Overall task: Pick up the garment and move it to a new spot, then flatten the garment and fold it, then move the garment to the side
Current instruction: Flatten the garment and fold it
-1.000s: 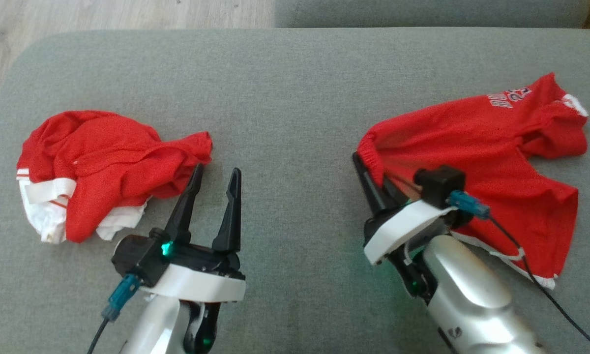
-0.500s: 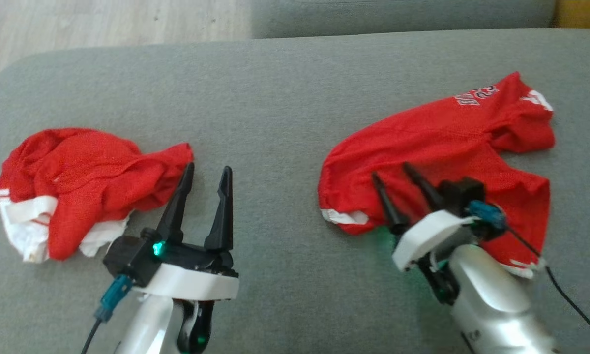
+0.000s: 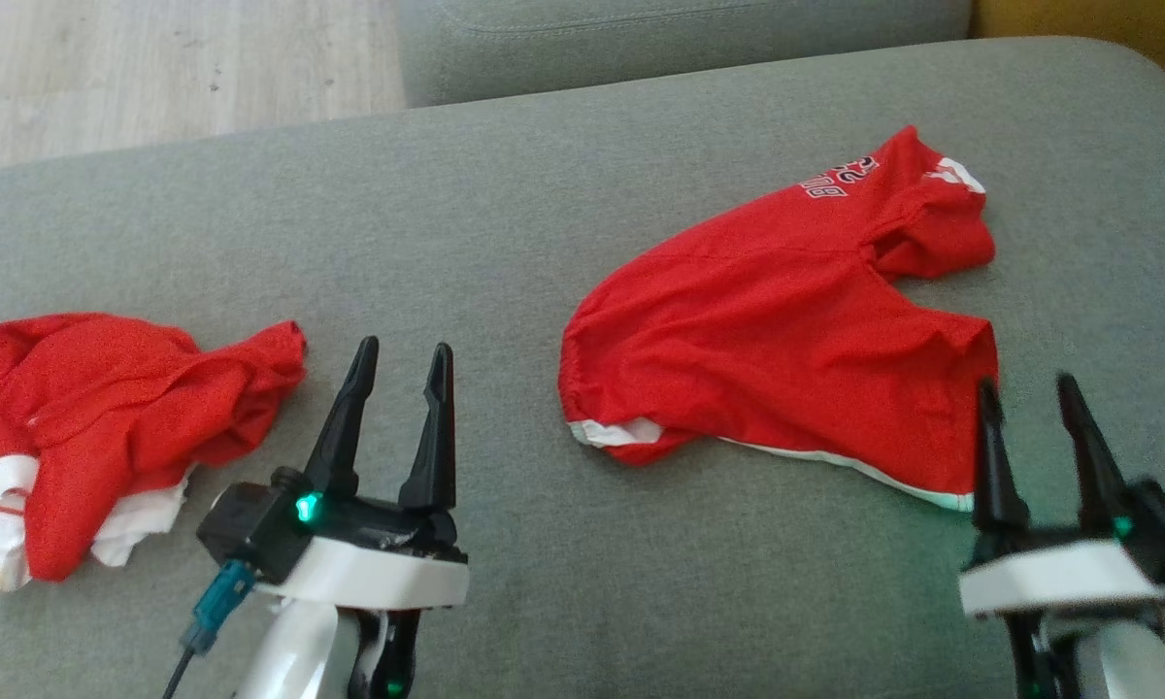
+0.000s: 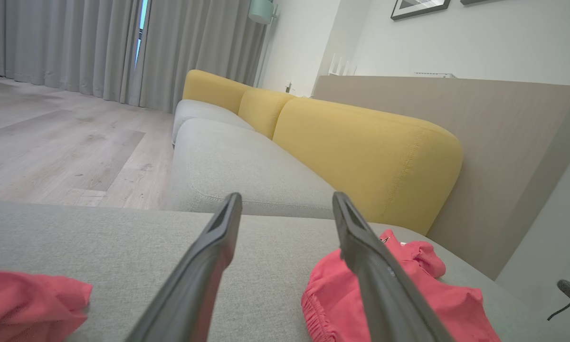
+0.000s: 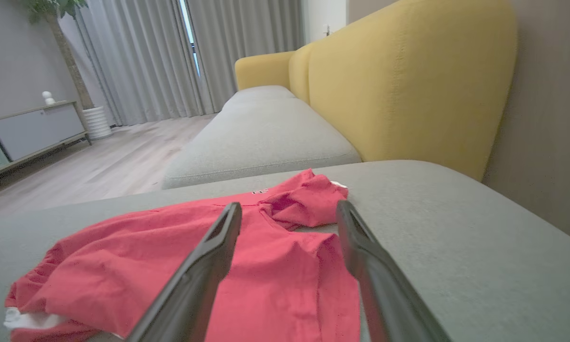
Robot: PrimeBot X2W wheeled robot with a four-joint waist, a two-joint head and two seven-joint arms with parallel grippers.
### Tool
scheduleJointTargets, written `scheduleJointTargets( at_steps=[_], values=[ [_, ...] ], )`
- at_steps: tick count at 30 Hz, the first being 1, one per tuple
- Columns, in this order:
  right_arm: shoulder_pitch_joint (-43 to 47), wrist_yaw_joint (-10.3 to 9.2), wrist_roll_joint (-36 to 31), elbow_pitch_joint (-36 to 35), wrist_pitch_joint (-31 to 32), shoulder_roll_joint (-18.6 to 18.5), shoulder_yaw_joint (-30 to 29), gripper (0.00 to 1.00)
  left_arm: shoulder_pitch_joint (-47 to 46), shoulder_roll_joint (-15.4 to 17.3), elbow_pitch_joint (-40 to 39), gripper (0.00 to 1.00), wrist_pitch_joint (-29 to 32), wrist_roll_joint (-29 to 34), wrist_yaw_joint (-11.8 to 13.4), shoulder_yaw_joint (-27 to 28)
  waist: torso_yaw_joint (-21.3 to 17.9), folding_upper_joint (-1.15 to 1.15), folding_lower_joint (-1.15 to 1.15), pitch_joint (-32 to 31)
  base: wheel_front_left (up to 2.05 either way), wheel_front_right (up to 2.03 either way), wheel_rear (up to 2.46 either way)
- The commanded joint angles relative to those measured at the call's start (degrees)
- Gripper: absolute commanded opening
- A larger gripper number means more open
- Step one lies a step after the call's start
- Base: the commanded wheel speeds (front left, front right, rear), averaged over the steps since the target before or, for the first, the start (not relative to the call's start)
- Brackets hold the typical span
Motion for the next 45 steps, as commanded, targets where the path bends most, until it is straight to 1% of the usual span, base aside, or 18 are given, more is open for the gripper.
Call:
scheduleJointTargets(
  at_steps=[1,5,12,15,16,18,20,21,26,32,36,37,40,45],
  values=[
    [1.2,-0.04,-0.8,-3.7,-0.6,0.5,0.0,1.0,-1.2,0.1,-2.1,1.0,-0.3,-0.2,0.2,2.0,-0.5,0.0,0.0,0.1,0.0,0.0,0.0],
    [3.6,-0.04,-0.8,-5.6,-0.6,0.8,0.1,1.0,-0.7,0.1,-2.0,1.0,-0.3,-0.1,0.0,1.8,-0.9,0.0,0.0,0.0,0.0,0.0,0.0],
    [2.8,-0.04,-0.7,-5.3,-0.6,0.8,0.5,1.0,-0.5,0.1,0.6,1.0,-0.3,0.2,-0.3,-0.8,-1.2,0.0,0.0,-0.1,0.0,0.0,0.0],
    [2.6,-0.04,-0.7,-5.2,-0.6,0.9,0.6,1.0,-0.6,0.1,3.3,1.0,-0.3,0.7,-0.4,-3.2,-1.6,0.0,0.0,0.3,0.0,0.0,0.0],
    [2.4,-0.04,-0.5,-5.0,-0.6,0.9,0.7,1.0,-1.0,0.3,6.9,1.0,-0.3,1.3,-0.4,-5.2,-1.9,0.0,0.0,0.7,0.0,0.0,0.0],
    [2.2,-0.04,0.0,-4.9,-0.6,0.9,0.9,1.0,-2.1,0.5,9.5,1.0,-0.3,1.3,-0.4,-7.5,-2.1,0.0,0.0,1.3,0.0,0.0,0.0],
    [2.2,-0.04,0.3,-4.7,-0.6,0.9,1.0,1.0,-3.3,0.9,11.5,1.0,-0.3,0.4,-0.4,-10.0,-2.3,0.0,0.0,1.8,0.0,0.0,0.0],
    [2.2,-0.04,0.3,-4.7,-0.6,0.9,1.0,1.0,-3.3,0.9,11.5,1.0,-0.3,0.4,-0.4,-10.0,-2.3,0.0,0.0,1.8,0.0,0.0,0.0],
    [1.8,-0.04,0.3,-4.7,-0.6,0.9,1.2,1.0,-6.3,1.8,14.8,1.0,-0.3,-2.3,-0.4,-14.7,-2.9,0.0,0.0,3.1,0.0,0.0,0.0],
    [0.8,-0.04,0.1,-5.0,-0.6,0.9,1.6,1.0,-10.3,1.7,19.7,1.0,-0.1,-6.3,-0.5,-17.5,-3.9,0.0,0.0,4.8,0.0,0.0,0.0],
    [0.2,-0.04,-0.1,-5.1,-0.6,0.9,2.0,1.0,-13.2,1.5,24.4,1.0,0.8,-7.4,-0.5,-18.3,-4.8,0.0,0.0,5.8,0.0,0.0,0.0],
    [0.1,-0.04,0.0,-5.1,-0.6,0.9,2.1,1.0,-13.7,1.3,25.3,1.0,1.3,-8.6,-0.5,-18.4,-5.1,0.0,0.0,6.0,0.0,0.0,0.0],
    [-0.2,-0.04,0.5,-5.1,-0.6,0.9,2.9,1.0,-15.2,1.0,26.9,1.0,1.7,-11.7,-0.5,-19.0,-5.8,0.0,0.0,6.5,0.0,0.0,0.0],
    [-0.4,-0.04,1.0,-5.0,-0.6,0.9,3.1,1.0,-17.2,1.1,29.0,1.0,2.4,-14.2,-0.5,-20.9,-6.9,0.0,0.0,7.2,0.0,0.0,0.0]
  ],
)
